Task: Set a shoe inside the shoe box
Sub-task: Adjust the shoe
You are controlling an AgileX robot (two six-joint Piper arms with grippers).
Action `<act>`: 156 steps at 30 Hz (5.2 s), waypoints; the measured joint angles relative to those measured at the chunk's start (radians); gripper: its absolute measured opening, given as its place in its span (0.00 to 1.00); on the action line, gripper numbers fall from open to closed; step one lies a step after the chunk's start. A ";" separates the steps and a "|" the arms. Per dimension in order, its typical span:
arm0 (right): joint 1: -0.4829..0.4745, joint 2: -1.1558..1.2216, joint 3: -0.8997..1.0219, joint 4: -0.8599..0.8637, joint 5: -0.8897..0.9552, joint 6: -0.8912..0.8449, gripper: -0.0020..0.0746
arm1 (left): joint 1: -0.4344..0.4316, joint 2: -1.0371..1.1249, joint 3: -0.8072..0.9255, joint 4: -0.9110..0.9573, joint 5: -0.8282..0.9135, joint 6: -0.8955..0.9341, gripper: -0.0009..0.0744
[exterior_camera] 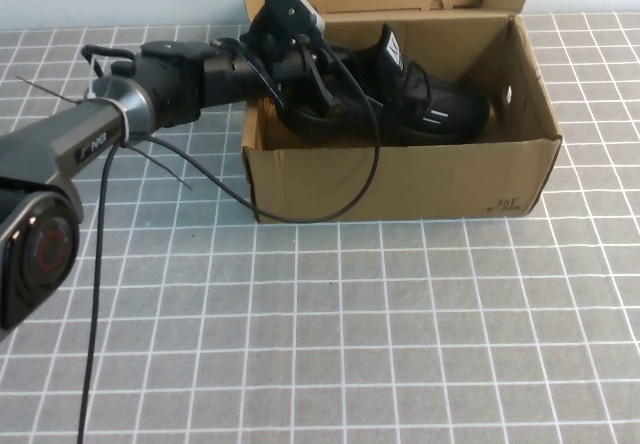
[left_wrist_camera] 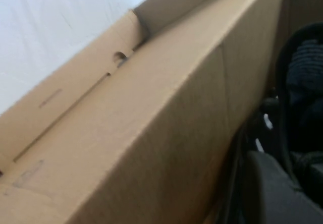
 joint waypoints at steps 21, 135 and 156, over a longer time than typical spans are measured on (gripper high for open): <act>0.000 0.014 0.000 0.023 0.000 0.000 0.01 | 0.004 -0.032 -0.006 -0.095 -0.068 -0.176 0.67; 0.000 0.014 0.130 -0.008 -0.035 -0.028 0.01 | -0.143 -0.051 -0.008 -0.161 -0.253 -0.575 0.02; 0.000 0.014 0.130 0.020 -0.016 -0.028 0.01 | -0.139 -0.110 -0.008 -0.074 -0.153 -0.549 0.56</act>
